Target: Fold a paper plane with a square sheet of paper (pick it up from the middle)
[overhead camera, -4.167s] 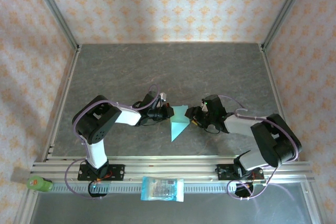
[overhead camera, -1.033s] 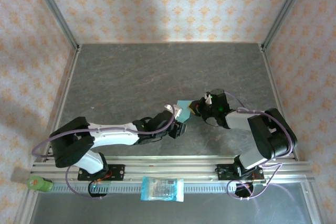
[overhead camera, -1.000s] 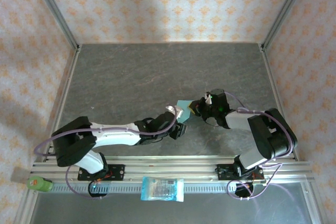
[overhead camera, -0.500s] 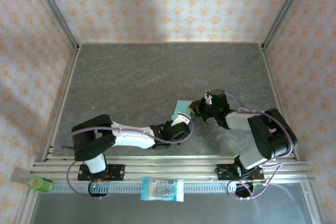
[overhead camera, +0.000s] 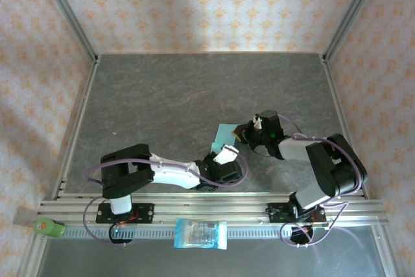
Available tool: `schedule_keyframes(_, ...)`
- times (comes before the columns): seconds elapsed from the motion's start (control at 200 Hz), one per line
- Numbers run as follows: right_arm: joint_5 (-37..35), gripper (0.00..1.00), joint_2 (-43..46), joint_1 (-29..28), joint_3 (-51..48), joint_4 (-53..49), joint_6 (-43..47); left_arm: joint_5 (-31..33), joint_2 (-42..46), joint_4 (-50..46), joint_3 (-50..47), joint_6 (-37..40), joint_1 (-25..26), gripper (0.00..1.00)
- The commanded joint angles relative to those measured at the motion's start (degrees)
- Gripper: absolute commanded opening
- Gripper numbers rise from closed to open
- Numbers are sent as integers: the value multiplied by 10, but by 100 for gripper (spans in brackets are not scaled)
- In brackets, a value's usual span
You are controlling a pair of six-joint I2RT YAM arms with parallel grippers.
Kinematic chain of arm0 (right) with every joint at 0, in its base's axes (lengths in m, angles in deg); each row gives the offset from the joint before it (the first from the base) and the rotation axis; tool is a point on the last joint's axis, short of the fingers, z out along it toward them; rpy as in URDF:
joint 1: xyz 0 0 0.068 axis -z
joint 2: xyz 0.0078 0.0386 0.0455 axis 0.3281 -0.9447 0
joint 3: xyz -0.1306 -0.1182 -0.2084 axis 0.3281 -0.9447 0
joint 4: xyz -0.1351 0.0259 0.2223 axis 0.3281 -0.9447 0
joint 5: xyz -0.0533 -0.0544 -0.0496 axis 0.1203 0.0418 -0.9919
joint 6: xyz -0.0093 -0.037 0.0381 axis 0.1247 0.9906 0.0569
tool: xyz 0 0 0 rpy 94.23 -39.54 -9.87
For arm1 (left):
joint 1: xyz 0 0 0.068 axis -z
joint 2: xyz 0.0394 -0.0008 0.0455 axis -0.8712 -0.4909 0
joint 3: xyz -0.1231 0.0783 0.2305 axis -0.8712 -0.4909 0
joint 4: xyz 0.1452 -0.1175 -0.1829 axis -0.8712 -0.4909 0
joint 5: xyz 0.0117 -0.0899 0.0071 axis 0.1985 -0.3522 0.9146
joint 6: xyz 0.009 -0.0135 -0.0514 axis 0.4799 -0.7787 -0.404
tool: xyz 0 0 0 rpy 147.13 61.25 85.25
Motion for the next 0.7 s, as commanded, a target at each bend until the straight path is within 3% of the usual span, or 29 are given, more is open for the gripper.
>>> schedule_keyframes(0.0, -8, 0, 4, 2, 9, 5, 4, 40, -4, -31, 6, -4, 2, 35)
schedule_keyframes(0.35, -7, 0, 3, 2, 14, 2, 5, 46, 6, -17, -9, -3, 3, 23)
schedule_keyframes(0.696, -5, 0, 5, 2, 14, -1, 7, 52, 2, -17, -11, -9, 2, 27)
